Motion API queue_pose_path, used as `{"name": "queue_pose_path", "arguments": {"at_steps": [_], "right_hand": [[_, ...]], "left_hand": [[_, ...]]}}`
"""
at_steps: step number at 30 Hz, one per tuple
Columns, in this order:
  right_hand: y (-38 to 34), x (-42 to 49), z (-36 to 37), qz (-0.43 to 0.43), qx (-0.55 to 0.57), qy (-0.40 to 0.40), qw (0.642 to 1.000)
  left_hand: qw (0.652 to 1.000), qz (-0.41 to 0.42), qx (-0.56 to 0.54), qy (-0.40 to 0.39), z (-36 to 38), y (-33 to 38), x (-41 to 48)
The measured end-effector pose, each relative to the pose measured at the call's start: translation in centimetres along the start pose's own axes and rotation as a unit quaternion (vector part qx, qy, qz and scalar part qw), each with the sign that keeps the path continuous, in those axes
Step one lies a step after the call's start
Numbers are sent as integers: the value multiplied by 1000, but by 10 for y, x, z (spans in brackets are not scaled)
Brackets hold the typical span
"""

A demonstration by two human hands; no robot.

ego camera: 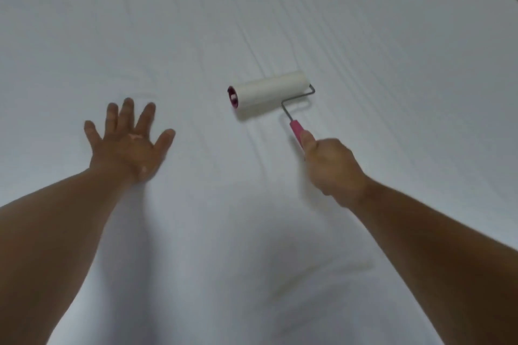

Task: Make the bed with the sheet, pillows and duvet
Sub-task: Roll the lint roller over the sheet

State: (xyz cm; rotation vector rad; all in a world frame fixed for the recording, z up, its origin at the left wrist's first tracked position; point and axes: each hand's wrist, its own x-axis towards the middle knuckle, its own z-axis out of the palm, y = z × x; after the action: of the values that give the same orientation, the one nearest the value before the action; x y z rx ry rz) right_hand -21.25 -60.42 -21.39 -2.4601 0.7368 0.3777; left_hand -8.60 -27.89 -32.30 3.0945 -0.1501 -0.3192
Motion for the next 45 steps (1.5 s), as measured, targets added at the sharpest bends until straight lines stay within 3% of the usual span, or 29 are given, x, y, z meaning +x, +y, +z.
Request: {"name": "queue_pose_path", "arguments": {"at_steps": [4,10,15,18,25,35,45], "right_hand": [[-74,85,-17,40,24,25,999],[-170,161,-23,-83,-9,-18,996],[-189,194,0,-80,-36,-60,994],[-183,198,13,-74,-66,-95,991],[-147,166,23,-27,-108,-77,991],[-51,67,27,-34,-164,-123,978],[50,-38,39,-33,-178,-118,976]], "left_hand": [[1000,10,3,17,10,0,4],[999,14,6,37,27,1,7],[999,16,14,47,33,2,7],[999,13,21,38,34,2,9],[1000,8,9,22,29,2,9],[998,-3,22,-51,12,-2,17],[999,11,12,-42,4,11,-38]]}}
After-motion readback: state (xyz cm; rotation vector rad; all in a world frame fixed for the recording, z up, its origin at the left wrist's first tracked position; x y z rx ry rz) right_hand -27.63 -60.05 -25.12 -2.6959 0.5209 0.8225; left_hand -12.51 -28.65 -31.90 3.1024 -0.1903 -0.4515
